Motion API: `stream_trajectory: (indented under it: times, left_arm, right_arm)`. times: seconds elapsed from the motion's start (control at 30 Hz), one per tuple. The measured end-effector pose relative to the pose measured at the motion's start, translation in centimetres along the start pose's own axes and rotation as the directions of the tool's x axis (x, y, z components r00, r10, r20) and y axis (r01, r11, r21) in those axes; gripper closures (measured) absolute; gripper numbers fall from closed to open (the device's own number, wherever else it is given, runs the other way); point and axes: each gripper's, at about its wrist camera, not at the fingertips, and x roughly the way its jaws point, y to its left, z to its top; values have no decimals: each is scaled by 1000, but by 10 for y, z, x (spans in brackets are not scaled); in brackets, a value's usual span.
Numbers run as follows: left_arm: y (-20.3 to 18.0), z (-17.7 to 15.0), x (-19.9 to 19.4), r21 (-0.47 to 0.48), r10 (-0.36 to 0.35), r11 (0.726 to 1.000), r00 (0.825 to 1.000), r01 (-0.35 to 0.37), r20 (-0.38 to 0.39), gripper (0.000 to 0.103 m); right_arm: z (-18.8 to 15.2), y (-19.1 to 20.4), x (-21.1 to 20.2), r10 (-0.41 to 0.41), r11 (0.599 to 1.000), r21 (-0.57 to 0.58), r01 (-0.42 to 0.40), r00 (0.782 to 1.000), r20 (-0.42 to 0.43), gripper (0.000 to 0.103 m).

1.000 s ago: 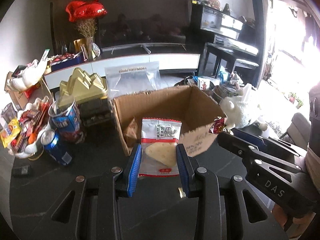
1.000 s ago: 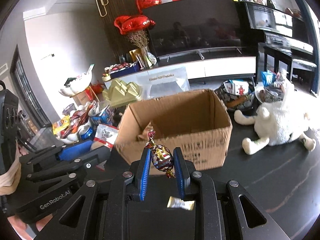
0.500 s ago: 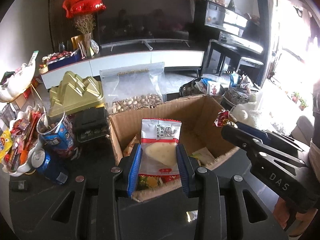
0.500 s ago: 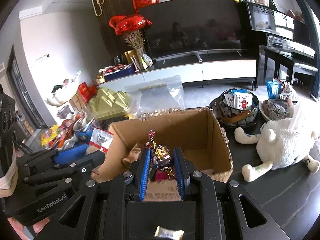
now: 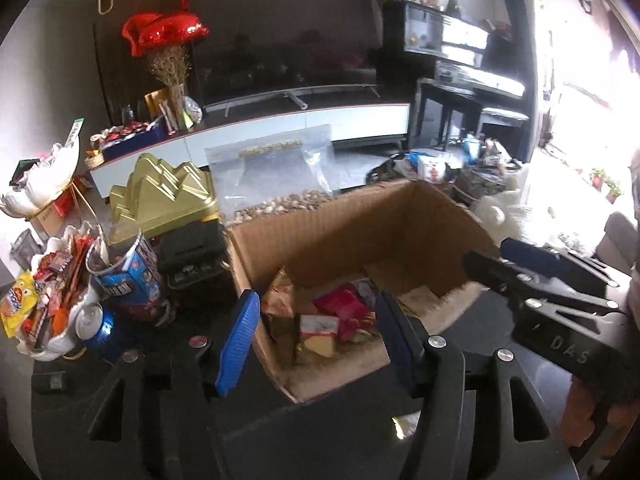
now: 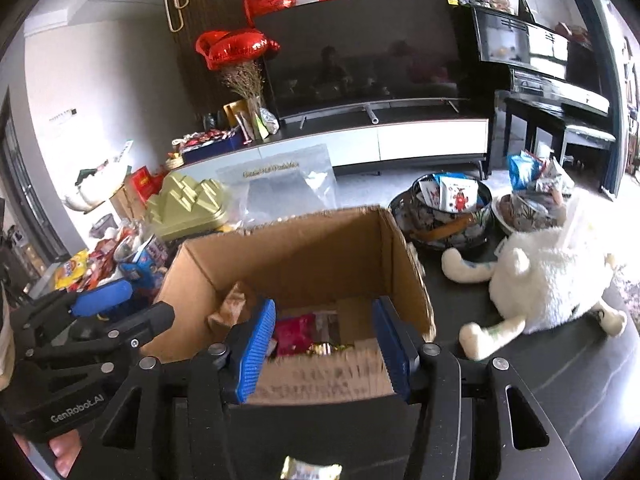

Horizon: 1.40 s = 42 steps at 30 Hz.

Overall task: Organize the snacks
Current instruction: 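Open both grippers to drop the bread bag and candy into the box, then move the left gripper down to the gold-and-white wrapped candy on the table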

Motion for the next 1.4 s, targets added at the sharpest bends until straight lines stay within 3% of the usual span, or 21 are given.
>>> stream_trajectory:
  times: [0.37,0.57,1.0,1.4]
  left_arm:
    - [-24,-33,-39,21,-17,1000,1000,16,27,40]
    - [-37,-55,-43,29,-42,999,999,42,1,40]
    - [-53,-94,-26,63,-77,995,995,81,-67,40]
    - [-58,-125,15,115,-152,979,976,170,-154,40]
  right_arm:
    - [-44,-2,-50,-58,998,-19,59,998,27,41]
    - [-68,-8,-66,-81,997,-5,81,996,24,40]
    - [-114,-28,-61,-102,992,76,105,994,-46,40]
    - [-163,-36,-47,-168,962,204,183,982,-90,40]
